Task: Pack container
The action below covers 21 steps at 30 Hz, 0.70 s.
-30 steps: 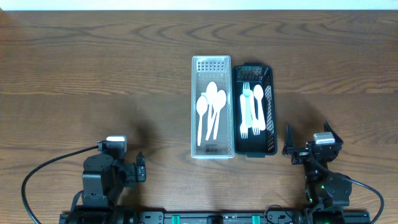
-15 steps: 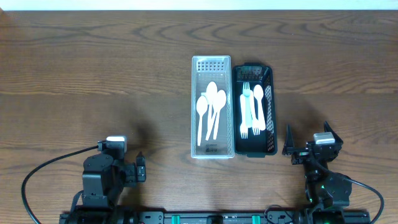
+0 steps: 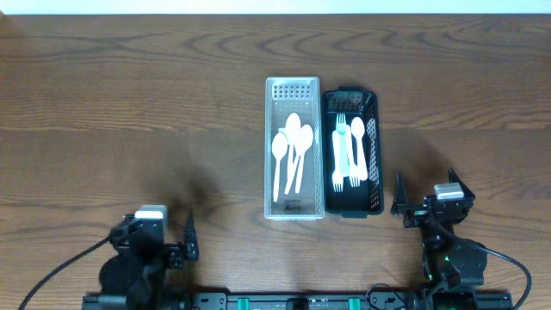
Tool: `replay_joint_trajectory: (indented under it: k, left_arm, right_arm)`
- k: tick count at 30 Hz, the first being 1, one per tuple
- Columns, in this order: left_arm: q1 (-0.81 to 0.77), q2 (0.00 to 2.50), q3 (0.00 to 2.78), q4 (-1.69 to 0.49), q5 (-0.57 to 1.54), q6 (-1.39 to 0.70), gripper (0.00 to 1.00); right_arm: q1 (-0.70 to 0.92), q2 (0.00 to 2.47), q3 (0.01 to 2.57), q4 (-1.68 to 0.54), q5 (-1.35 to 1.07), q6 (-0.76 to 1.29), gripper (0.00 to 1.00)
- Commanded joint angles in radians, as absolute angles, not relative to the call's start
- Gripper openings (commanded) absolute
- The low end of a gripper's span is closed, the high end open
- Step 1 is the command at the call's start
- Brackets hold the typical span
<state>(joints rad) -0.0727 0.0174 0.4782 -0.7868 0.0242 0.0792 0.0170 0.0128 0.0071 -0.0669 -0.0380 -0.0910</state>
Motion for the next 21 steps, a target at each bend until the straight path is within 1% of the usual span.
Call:
replay_joint_trajectory:
  k: [1, 6, 10, 14, 16, 21]
  left_arm:
    - [-0.067, 0.007, 0.443, -0.648, 0.034, 0.143, 0.98]
    - [-0.067, 0.002, 0.255, -0.231, 0.039, 0.142, 0.98]
    - [-0.067, 0.002, 0.099, -0.018, 0.038, 0.142, 0.98]
    - [-0.067, 0.002, 0.001, 0.001, 0.067, 0.133, 0.98]
    - [-0.067, 0.002, 0.004, -0.073, 0.071, 0.128, 0.98]
    - [-0.067, 0.002, 0.004, -0.066, 0.071, 0.119, 0.98]
  right_arm:
    - [0.018, 0.007, 0.006, -0.072, -0.034, -0.083, 0.99]
    - [0.018, 0.007, 0.006, -0.072, -0.034, -0.083, 0.99]
    - [0.018, 0.007, 0.006, -0.072, -0.034, -0.083, 0.99]
    - [0.018, 0.007, 0.006, -0.072, -0.034, -0.083, 0.99]
    - [0.018, 0.007, 0.006, -0.072, -0.034, -0.083, 0.99]
    - [0.018, 0.007, 0.006, -0.072, -0.034, -0.083, 0.99]
